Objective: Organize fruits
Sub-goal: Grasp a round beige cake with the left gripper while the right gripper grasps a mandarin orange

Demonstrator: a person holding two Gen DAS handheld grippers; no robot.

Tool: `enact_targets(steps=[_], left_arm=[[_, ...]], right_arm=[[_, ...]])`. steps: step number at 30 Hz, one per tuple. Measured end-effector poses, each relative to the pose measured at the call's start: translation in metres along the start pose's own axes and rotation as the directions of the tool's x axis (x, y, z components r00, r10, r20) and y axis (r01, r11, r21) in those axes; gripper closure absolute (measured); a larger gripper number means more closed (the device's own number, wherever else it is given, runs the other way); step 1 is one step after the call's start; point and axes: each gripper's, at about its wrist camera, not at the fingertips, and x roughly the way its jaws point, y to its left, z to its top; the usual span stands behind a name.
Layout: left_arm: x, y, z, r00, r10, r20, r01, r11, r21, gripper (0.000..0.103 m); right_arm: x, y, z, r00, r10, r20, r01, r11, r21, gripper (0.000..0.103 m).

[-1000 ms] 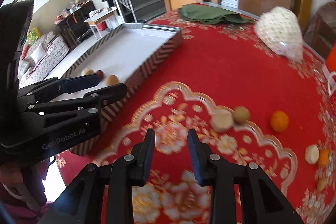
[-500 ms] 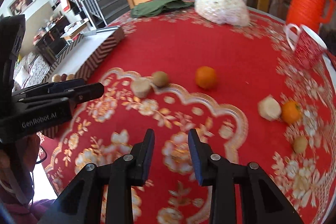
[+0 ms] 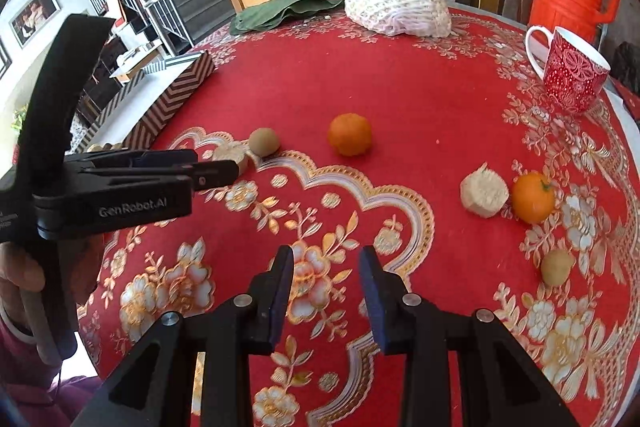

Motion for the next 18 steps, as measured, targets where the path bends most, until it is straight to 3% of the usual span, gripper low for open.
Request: enact_targets(steps=[2,4,18], left_arm=[[0.003,0.001,0.001,1.000,0.001,0.020,-0.001,1.000,0.000,0.050],[0.004,0.002,0.001,0.999,-0.014,0.035,0.014,1.000,0.002,0.073],[0.002,0.009,0.000,0.998,-0.042,0.039,0.041,0.999,0.016,0.073]], right_arm=[[0.004,-0.002,0.006,1.000,0.000,0.001,0.000,1.000,0.001,0.070],[0.011,-0.003,0.013,1.000,-0.018,-0.002,0.018,1.000,-0.012,0.070],[0.068,-0.011,0.066,0.998,-0.057,-0.017,0.056,0.997,-0.043,0.070]])
